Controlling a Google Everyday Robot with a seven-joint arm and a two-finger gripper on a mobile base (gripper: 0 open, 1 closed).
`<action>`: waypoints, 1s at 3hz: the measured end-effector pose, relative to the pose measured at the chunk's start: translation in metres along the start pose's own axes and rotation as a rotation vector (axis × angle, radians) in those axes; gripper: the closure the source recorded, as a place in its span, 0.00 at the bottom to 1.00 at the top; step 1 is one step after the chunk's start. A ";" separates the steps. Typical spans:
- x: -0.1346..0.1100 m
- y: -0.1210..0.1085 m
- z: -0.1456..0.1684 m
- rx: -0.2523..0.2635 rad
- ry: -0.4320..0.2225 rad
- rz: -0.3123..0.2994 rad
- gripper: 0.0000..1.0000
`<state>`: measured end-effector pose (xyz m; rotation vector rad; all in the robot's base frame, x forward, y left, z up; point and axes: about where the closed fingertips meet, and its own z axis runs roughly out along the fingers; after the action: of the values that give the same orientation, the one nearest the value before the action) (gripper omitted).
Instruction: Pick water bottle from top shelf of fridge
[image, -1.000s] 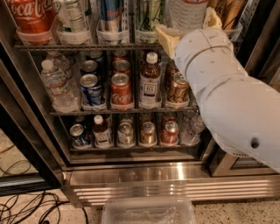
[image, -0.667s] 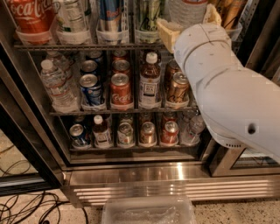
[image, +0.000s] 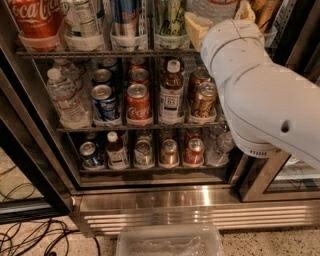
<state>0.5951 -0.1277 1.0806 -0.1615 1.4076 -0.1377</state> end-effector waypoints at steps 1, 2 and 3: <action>0.000 -0.007 0.004 0.021 0.001 0.003 0.33; 0.001 -0.012 0.008 0.037 0.000 0.001 0.34; 0.008 -0.019 0.028 0.045 -0.001 -0.022 0.35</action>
Offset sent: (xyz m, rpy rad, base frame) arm 0.0151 -0.0225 -0.0034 0.0156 -0.0020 -0.0563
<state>0.6243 -0.1470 1.0810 -0.1397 1.4007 -0.1873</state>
